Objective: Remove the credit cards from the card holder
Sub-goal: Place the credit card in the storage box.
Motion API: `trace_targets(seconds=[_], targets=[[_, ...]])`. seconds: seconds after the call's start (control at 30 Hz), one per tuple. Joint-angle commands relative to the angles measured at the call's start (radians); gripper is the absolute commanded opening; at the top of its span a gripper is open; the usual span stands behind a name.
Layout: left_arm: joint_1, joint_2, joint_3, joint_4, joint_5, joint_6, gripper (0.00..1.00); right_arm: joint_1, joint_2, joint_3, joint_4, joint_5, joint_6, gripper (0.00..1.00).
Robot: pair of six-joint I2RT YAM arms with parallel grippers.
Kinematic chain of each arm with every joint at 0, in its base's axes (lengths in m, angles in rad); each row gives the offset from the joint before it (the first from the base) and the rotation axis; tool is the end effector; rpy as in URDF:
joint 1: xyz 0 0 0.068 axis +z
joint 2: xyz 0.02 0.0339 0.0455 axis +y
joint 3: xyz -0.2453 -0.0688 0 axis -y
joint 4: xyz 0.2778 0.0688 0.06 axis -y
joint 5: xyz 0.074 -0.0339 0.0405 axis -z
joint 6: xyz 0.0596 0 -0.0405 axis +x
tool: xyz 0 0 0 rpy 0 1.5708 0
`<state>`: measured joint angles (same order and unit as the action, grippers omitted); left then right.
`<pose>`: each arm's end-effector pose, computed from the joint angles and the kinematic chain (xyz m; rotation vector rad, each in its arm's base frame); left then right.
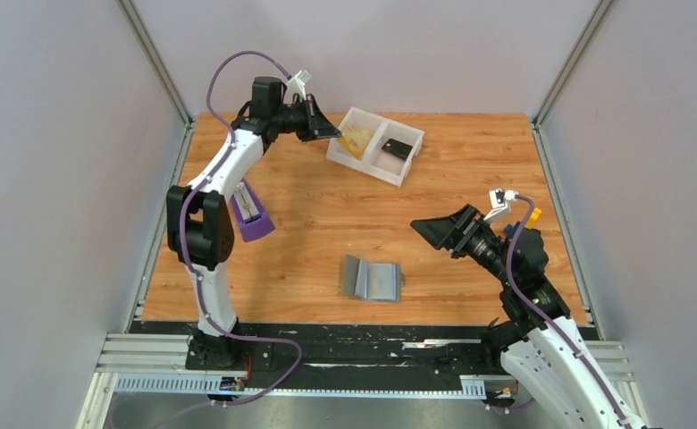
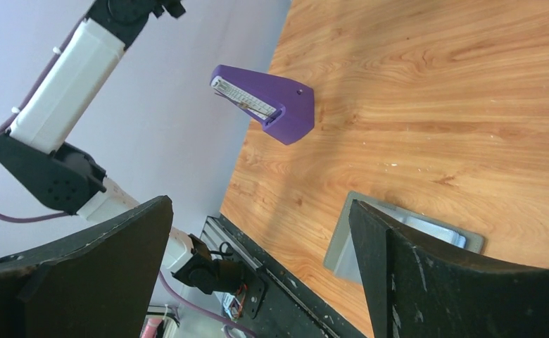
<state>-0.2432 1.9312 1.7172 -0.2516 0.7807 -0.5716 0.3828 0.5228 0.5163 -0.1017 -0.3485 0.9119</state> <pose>0.4700 -0.1598 0.2904 0.1800 2.1296 -1.2888 0.1918 0.0992 0.2801 0.1979 1.8269 1.2370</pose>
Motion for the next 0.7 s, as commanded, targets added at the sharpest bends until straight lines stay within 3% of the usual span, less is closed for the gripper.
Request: trace_targets(seconds=[0.0, 0.3, 0.67], targets=[[0.026, 0.142, 0.202, -0.152, -0.048, 0.098, 0.00, -0.001, 0.020, 0.054, -0.061, 0.008, -0.045, 1.00], [0.043, 0.424, 0.566, -0.182, -0.060, 0.133, 0.00, -0.001, 0.094, 0.077, -0.090, 0.015, -0.054, 1.00], [0.043, 0.588, 0.624, 0.049, -0.077, 0.050, 0.00, -0.001, 0.198, 0.142, -0.092, 0.031, -0.068, 1.00]])
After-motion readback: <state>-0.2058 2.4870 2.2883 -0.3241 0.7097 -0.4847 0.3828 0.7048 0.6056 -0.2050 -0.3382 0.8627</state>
